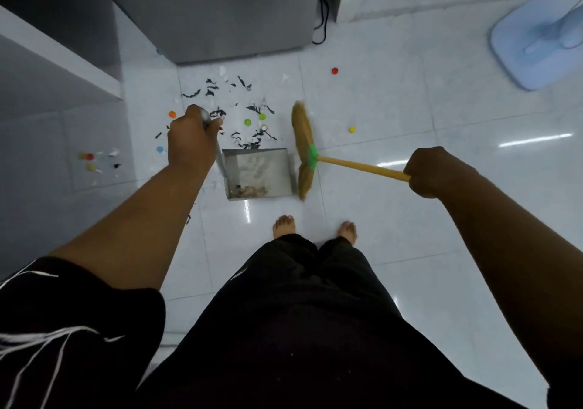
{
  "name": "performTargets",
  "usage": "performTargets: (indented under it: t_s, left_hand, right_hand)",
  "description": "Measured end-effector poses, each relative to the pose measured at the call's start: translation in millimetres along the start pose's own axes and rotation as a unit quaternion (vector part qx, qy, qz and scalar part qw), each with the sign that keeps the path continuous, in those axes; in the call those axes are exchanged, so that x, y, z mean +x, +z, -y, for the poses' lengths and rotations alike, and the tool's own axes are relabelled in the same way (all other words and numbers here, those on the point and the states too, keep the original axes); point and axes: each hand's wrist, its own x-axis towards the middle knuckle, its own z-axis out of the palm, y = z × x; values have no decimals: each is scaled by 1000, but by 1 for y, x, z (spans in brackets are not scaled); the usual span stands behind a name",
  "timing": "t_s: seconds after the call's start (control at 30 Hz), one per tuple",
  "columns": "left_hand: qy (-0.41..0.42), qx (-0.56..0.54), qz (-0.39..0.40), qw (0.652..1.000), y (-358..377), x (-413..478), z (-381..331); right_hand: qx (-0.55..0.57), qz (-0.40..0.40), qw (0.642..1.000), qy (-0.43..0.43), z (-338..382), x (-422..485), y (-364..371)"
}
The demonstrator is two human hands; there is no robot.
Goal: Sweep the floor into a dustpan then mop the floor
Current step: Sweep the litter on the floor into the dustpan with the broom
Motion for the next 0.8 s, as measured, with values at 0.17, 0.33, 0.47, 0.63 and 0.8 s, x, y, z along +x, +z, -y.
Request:
performTargets:
  t_s: [0.17, 0.33, 0.47, 0.63, 0.8]
  left_hand:
    - [-37, -2, -6, 999, 11, 1, -12]
    - [-80, 6, -48, 996, 26, -7, -31]
    - [-118, -2, -76, 990, 43, -17, -46]
    - [-162, -22, -97, 982, 56, -28, -53]
    - [-199, -56, -123, 971, 61, -41, -51]
  right_hand:
    - [-24, -46, 996, 71, -69, 15, -54]
    - [-105, -47, 989, 89, -107, 52, -91]
    - [-135, -19, 989, 52, -97, 87, -87]
    - [-150, -9, 988, -35, -54, 117, -72]
    - [-144, -7, 984, -103, -18, 130, -76]
